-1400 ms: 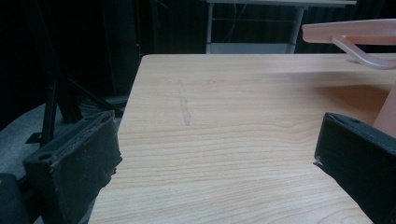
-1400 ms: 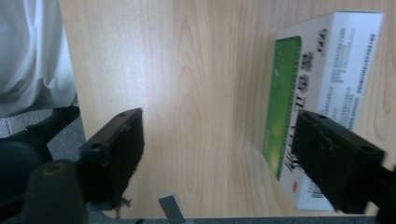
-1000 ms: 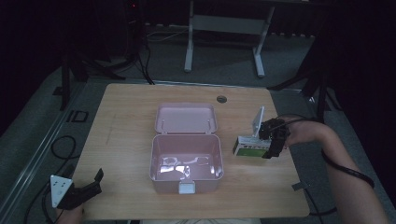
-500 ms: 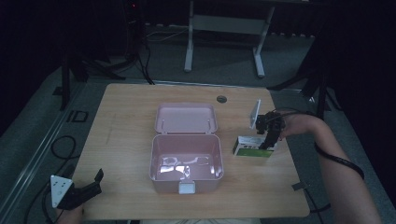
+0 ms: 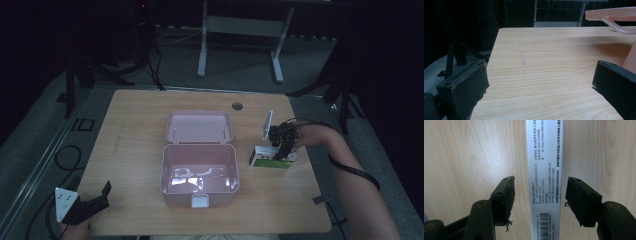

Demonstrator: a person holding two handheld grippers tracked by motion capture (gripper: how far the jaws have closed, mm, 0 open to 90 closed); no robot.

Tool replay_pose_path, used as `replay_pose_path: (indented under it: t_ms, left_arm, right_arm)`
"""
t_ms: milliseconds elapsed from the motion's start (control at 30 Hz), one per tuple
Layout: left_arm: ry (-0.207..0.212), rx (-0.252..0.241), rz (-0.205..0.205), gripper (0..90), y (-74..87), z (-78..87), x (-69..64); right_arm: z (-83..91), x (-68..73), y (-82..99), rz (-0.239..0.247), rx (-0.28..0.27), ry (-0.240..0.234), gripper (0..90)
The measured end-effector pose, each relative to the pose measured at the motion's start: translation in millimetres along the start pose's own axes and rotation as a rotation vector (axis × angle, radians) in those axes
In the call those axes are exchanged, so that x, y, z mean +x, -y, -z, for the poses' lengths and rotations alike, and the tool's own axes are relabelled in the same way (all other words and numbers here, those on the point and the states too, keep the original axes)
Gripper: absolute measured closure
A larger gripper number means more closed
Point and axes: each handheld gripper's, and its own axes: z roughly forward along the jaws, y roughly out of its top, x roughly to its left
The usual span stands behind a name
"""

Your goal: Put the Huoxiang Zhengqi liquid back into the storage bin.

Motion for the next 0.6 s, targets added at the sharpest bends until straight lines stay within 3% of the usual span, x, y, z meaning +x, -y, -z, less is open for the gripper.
replay_pose_path:
  t_ms: [600]
  left_arm:
    - [0.003, 0.005, -0.005, 0.2, 0.5, -0.5, -0.4]
  right_arm:
    - [-22.8, -4.6, -2.4, -0.006, 0.03, -0.017, 56.7]
